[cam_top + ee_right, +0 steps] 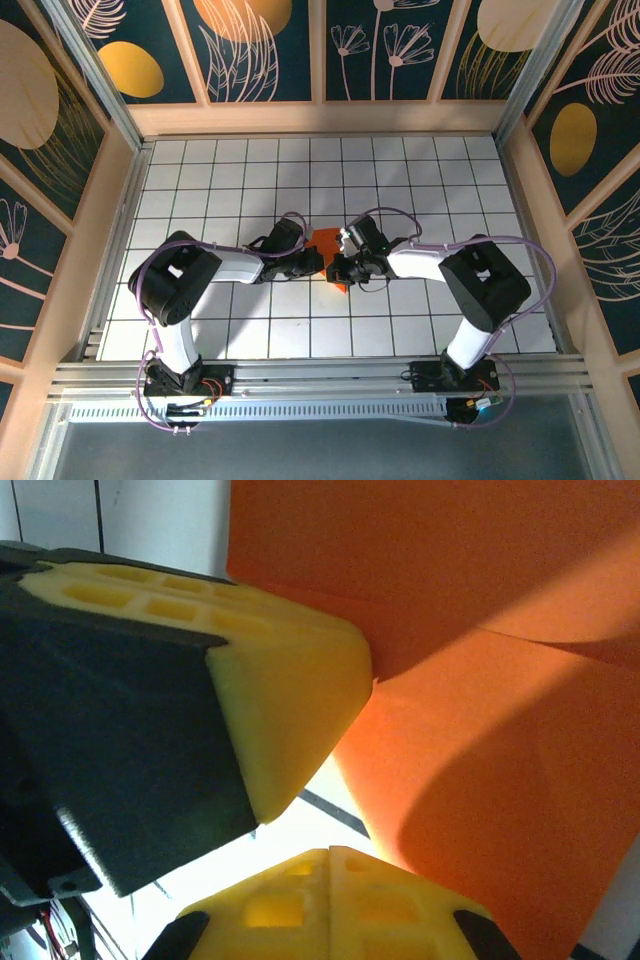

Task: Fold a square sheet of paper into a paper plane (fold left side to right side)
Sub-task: Third fold the triangle at the center of the table.

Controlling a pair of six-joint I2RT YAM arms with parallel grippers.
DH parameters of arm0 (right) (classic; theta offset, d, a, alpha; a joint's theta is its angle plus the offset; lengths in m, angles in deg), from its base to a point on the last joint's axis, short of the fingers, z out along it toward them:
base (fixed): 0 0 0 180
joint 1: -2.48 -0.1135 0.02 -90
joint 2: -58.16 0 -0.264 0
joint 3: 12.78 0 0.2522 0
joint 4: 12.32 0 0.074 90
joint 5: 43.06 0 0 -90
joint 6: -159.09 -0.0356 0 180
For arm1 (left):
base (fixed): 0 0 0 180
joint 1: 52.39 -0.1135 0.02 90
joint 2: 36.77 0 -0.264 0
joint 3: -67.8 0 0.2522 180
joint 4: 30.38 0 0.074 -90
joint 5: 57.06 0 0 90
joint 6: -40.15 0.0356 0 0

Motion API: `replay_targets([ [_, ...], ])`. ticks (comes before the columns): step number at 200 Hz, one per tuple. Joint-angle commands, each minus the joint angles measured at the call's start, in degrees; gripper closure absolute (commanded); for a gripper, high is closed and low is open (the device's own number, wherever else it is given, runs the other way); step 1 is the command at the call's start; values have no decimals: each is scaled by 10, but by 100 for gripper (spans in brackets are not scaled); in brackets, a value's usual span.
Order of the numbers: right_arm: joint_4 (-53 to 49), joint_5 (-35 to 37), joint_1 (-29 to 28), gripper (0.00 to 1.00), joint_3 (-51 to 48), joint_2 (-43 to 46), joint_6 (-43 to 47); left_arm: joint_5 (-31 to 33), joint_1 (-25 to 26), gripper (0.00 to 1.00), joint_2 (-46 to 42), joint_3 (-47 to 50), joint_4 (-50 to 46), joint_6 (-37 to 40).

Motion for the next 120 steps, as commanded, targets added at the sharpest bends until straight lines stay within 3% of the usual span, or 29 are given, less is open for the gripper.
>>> replay_targets([
  [1, 24, 4, -3, 100, 7, -17, -16, 32, 0, 100, 23, 2, -52, 3],
  [120, 36, 28, 1, 100, 23, -39, -21, 41, -1, 100, 27, -3, -64, 6],
])
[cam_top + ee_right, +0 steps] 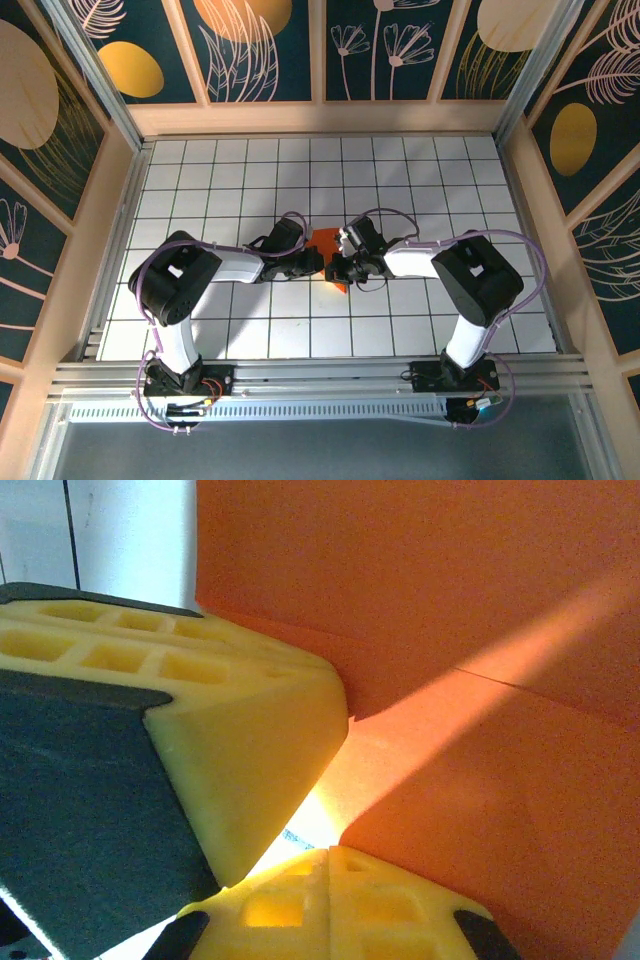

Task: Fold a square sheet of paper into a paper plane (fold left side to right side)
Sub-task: Third fold the triangle at the center of the table.

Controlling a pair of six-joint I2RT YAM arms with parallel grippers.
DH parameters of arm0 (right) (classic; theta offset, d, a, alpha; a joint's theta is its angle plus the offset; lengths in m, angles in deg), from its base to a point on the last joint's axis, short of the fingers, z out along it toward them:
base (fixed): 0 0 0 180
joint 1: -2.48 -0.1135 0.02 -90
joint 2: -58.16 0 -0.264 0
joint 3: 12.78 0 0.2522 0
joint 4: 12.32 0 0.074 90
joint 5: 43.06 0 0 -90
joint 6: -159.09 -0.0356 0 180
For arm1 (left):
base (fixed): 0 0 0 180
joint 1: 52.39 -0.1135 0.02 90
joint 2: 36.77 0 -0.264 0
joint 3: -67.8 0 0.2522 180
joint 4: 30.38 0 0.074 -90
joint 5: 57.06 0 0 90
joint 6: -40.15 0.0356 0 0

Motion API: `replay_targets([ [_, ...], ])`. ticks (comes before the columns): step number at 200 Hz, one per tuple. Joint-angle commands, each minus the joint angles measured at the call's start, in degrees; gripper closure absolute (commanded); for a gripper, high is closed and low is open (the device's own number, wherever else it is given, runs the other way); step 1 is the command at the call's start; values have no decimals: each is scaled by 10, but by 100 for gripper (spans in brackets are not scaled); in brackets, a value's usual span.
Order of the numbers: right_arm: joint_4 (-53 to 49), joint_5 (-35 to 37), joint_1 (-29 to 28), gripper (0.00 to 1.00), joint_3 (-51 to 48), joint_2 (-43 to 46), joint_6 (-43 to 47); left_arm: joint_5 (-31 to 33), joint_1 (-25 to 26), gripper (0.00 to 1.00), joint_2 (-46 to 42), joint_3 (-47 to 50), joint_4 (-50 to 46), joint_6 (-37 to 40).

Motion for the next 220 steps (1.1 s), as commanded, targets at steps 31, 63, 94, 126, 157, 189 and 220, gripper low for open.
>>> replay_targets([
  [31, -11, 28, 2, 100, 13, -13, -2, 49, 0, 100, 28, 0, -62, 8],
  [63, -45, 32, 2, 100, -13, 6, 4, 62, -1, 100, 31, -4, -72, 10],
  [94, -84, 38, 4, 100, -31, 23, 10, 69, 0, 100, 36, -7, -77, 10],
  [126, -113, 42, 4, 100, -55, 42, 16, 72, 0, 100, 38, -8, -80, 10],
  [157, -129, 49, 10, 100, -85, 70, 16, 70, 0, 100, 40, -10, -77, 6],
  [189, -138, 49, 23, 100, -118, 102, 16, 63, 0, 100, 46, -14, -68, -9],
  [220, -164, 45, 41, 100, -120, 144, 40, 63, 0, 100, 55, -26, -67, -19],
])
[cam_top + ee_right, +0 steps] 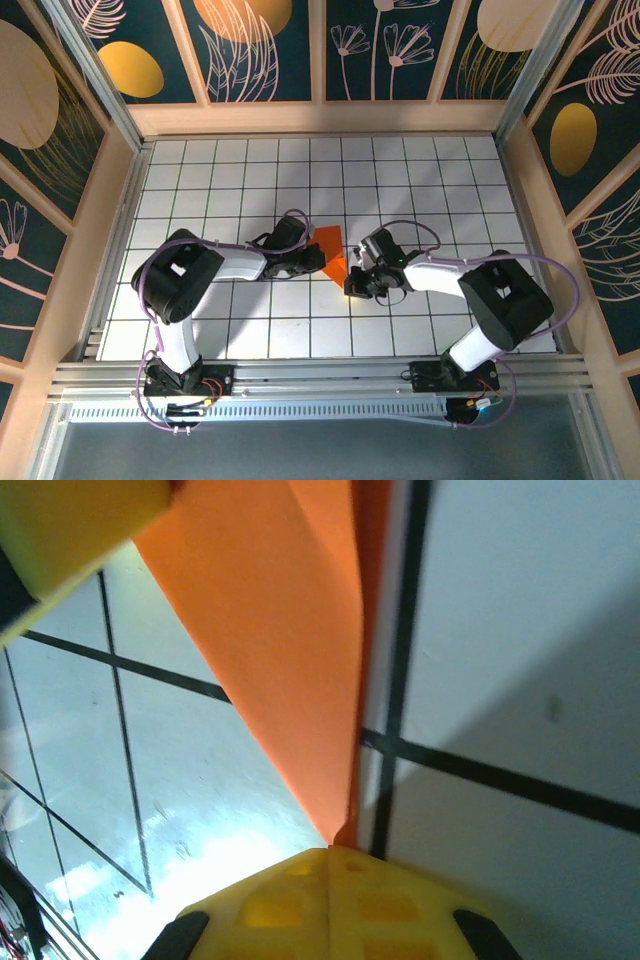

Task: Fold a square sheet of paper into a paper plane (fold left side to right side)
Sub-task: Third fold the triangle at the center of the table, then fourth fold the wing at the center of the table.

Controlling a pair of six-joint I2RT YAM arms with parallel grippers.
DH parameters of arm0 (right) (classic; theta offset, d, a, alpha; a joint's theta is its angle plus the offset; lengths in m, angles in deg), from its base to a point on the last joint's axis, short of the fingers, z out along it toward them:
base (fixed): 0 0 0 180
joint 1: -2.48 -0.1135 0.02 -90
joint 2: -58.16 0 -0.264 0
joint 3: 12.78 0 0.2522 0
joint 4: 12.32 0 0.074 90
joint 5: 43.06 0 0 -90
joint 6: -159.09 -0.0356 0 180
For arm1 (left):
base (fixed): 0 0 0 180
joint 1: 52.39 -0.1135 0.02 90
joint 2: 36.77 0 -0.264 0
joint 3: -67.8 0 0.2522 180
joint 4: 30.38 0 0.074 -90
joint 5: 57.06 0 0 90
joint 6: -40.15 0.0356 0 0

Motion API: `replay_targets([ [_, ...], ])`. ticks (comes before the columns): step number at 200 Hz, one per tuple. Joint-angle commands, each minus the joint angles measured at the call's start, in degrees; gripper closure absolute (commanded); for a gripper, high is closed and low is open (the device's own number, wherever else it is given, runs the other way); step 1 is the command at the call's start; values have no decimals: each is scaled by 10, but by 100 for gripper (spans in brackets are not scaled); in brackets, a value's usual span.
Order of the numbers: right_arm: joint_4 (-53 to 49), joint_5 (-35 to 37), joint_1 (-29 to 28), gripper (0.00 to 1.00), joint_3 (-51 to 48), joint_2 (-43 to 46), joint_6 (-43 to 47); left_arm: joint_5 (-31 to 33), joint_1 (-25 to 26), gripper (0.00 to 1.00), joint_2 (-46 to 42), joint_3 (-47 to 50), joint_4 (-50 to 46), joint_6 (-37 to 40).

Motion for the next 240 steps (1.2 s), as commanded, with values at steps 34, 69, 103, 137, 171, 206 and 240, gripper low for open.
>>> replay_targets([
  [34, -91, 26, 82, 88, 6, 102, 80, 30, -2, 100, 54, -11, -13, -44],
  [69, -25, 59, 140, 52, 18, 132, 130, 24, -2, 100, 60, -13, 37, -89],
  [103, 58, 57, 148, 36, 20, 105, 178, 10, -2, 93, 44, -18, 70, -104],
  [137, 110, 11, 143, 33, 31, 45, 223, 24, -6, 74, -12, -39, 40, -69],
  [171, 136, -30, 127, 36, 53, -20, 257, 33, -35, 60, -64, -26, 5, -52],
  [206, 147, -51, 100, 40, 89, -78, 274, 25, -78, 57, -108, 22, 16, -51],
  [240, 155, -53, 96, 50, 113, -115, 272, 7, -95, 55, -117, 48, 30, -51],
])
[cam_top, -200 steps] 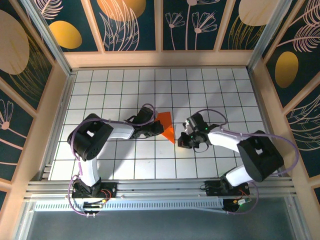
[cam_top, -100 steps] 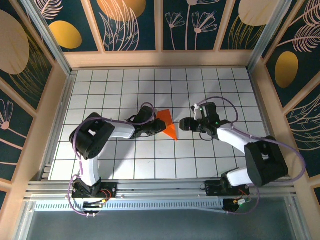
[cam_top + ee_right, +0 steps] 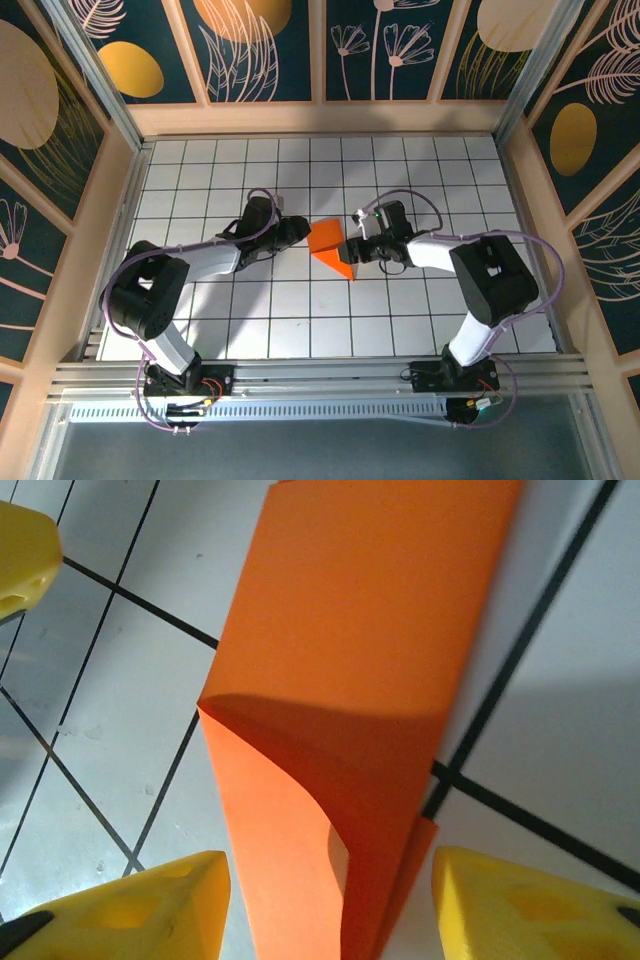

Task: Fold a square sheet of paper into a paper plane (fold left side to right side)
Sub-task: Fourth fold the wing at the center of the table.

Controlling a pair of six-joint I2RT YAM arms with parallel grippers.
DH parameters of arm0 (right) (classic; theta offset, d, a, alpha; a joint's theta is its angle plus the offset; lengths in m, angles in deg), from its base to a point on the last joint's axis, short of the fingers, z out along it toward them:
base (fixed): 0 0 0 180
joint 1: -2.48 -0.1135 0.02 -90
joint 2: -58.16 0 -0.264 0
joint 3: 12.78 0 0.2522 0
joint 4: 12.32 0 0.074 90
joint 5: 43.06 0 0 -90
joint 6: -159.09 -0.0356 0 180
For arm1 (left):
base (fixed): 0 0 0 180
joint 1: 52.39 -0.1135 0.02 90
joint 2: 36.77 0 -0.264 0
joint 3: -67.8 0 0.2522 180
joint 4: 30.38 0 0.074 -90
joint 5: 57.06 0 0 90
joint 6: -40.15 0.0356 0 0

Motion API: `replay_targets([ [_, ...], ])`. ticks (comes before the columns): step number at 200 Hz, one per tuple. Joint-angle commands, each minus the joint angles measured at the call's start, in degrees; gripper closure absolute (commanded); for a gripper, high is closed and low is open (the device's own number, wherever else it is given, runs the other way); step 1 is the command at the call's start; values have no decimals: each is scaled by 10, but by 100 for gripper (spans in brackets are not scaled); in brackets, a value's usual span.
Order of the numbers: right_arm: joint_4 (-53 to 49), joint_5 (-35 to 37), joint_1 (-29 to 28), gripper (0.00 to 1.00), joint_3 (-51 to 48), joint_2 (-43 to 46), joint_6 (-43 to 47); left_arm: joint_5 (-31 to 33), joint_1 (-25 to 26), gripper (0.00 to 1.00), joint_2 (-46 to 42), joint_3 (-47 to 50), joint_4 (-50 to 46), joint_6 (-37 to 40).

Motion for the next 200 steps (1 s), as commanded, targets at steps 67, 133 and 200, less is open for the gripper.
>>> replay_targets([
  [67, 27, -14, 1, 100, 7, 39, 7, -68, -27, 50, 20, 16, 52, -3],
  [133, 63, -30, 15, 100, -31, 95, -23, -100, -35, 49, 101, -20, 101, -10],
  [200, 64, -33, 16, 100, -31, 92, -24, -110, -35, 50, 129, -47, 122, -13],
])
